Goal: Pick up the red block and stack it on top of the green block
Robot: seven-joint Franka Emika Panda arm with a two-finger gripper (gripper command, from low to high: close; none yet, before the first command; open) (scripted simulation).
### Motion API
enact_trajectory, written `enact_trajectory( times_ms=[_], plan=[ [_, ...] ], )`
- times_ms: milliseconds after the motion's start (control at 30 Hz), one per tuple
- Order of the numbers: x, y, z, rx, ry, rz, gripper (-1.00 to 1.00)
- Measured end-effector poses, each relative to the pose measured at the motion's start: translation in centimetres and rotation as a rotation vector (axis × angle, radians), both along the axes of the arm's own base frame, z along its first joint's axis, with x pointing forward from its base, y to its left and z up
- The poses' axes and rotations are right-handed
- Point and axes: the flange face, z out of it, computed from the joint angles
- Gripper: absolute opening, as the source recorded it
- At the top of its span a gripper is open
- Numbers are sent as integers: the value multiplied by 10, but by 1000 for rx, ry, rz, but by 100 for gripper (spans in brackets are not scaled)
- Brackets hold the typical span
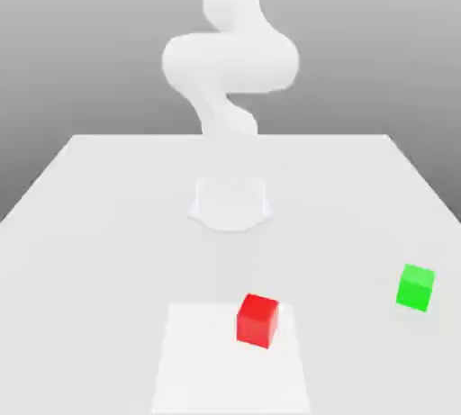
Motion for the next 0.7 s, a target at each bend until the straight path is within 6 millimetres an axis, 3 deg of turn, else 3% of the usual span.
enact_trajectory(
  times_ms=[167,333,533,700],
  plan=[
    [48,16,-119,-18,177,-82,0],
    [62,17,-235,-1,345,-157,0],
    [39,16,-360,62,538,-238,0],
    [-3,25,-439,142,681,-289,0]
  ],
)
